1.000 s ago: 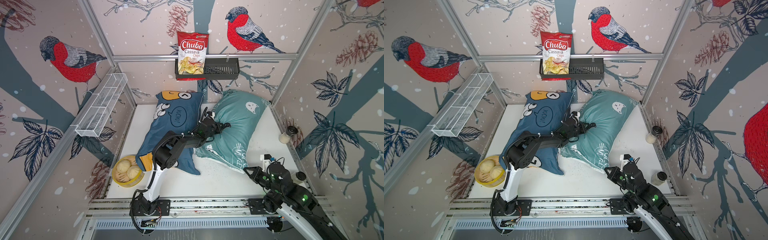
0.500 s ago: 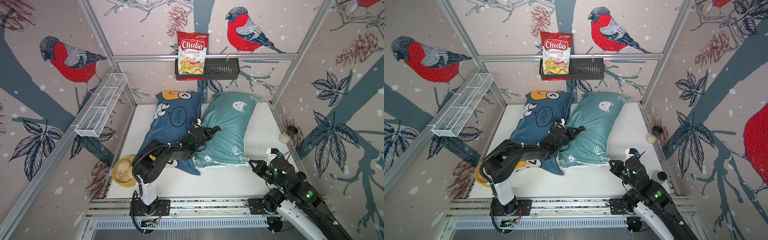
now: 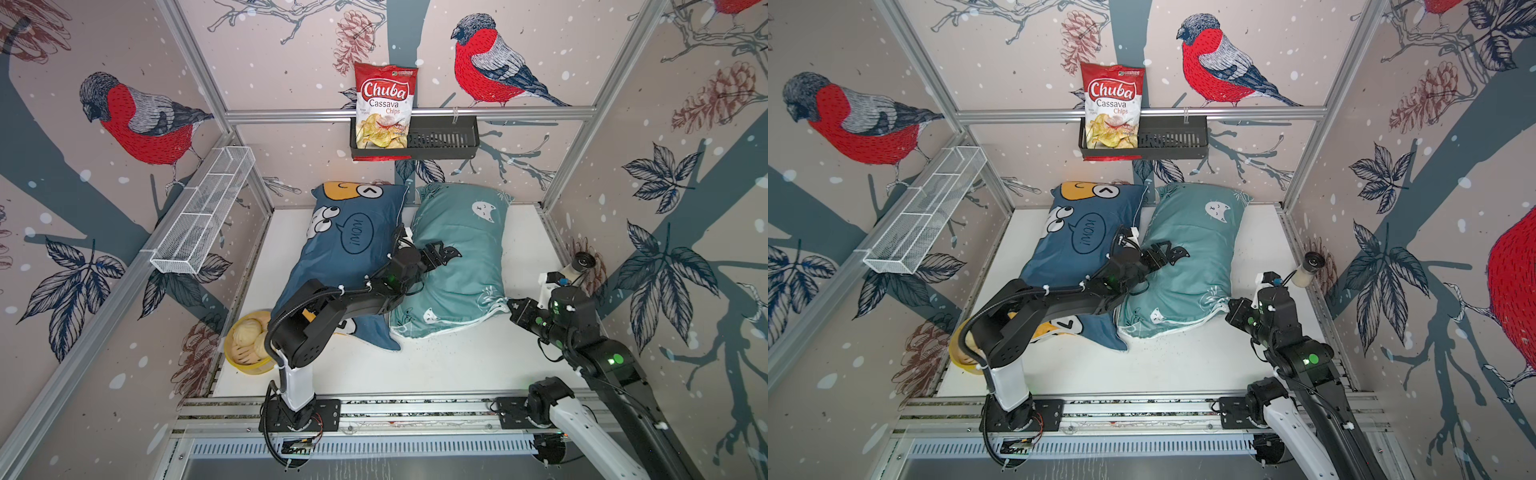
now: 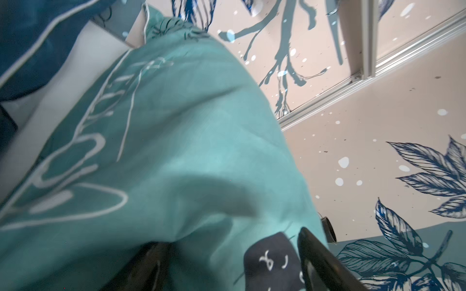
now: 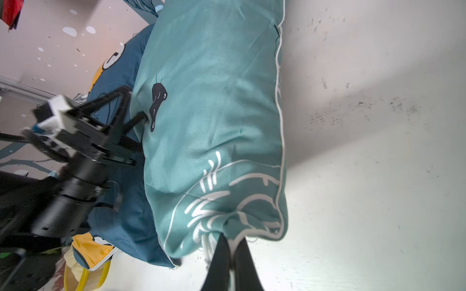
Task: Zip up pillowcases
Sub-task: Pick up the pillowcase from the center of the board, then adjust the pillowcase at the center of the board.
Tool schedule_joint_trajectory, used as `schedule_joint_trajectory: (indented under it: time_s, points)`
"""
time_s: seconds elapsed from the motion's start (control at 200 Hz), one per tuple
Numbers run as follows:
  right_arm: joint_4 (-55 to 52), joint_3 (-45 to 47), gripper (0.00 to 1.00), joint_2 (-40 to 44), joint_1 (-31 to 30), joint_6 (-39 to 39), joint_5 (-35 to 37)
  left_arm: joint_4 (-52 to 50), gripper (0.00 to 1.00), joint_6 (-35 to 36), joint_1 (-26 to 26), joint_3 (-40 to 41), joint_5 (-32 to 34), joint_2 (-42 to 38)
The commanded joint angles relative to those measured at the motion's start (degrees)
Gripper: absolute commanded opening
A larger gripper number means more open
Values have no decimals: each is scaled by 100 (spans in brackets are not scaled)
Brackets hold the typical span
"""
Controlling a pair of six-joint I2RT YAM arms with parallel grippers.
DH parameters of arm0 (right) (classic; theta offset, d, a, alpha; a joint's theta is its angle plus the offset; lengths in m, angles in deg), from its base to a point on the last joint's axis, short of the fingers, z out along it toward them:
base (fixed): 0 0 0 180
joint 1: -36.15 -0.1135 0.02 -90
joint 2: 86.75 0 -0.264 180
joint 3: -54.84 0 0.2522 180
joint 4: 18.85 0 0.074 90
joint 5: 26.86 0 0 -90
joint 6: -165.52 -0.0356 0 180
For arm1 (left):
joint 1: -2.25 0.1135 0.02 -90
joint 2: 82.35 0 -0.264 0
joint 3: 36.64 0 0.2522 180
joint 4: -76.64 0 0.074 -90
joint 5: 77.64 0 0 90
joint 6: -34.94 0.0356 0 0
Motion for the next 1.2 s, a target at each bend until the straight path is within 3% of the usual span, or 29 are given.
schedule_joint_trajectory:
  time_s: [0.0,0.13,0.3,0.445,0.585,0.991,1.196]
  points:
    - [198,53,0,-94,120,521,-1120,-409,84,708,-72,19,-63,-465]
    - [124,-16,0,-138,121,639,-1599,-922,84,978,-128,205,-398,-1117]
    - [-299,-306,0,-217,123,825,-2058,-1084,72,714,-550,995,-1484,-1862]
    - [-519,-289,0,-274,125,884,-2395,67,68,-545,-599,1953,-2824,-2418]
    - [-370,-30,0,-402,125,840,-2666,205,67,-846,-992,1973,-3087,-2762]
    - [38,69,0,-608,141,564,-2698,1796,61,-1434,-1418,1939,-3646,-1478]
    - [149,107,0,-669,219,511,-2749,1711,57,-1385,-1532,1735,-3654,-1086]
